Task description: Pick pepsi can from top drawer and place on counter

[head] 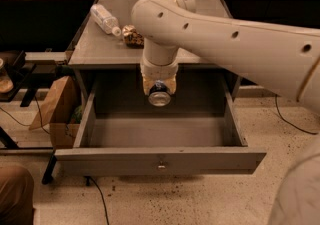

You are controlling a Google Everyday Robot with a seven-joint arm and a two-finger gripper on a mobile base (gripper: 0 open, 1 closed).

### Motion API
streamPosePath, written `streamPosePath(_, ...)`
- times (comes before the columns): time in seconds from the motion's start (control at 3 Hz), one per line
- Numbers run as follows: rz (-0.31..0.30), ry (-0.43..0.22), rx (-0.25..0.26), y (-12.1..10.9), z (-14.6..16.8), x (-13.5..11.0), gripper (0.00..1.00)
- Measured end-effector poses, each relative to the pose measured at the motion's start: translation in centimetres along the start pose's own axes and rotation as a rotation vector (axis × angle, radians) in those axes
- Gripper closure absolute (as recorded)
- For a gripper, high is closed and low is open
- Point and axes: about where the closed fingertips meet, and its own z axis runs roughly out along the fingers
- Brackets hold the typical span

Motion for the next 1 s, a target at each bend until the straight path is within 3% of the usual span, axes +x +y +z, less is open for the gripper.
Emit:
streamPosePath(0.33,-0.024,-0.046,0.024,-1.5,-4.6,-0.6,1.0)
streamPosePath(0.67,-0.06,-0.111,0.015,-0.2,-9.8,-3.3,1.0)
streamPosePath(1.0,-0.07,-0.136,-0.021,2.3,-12.1,-6.5,1.0)
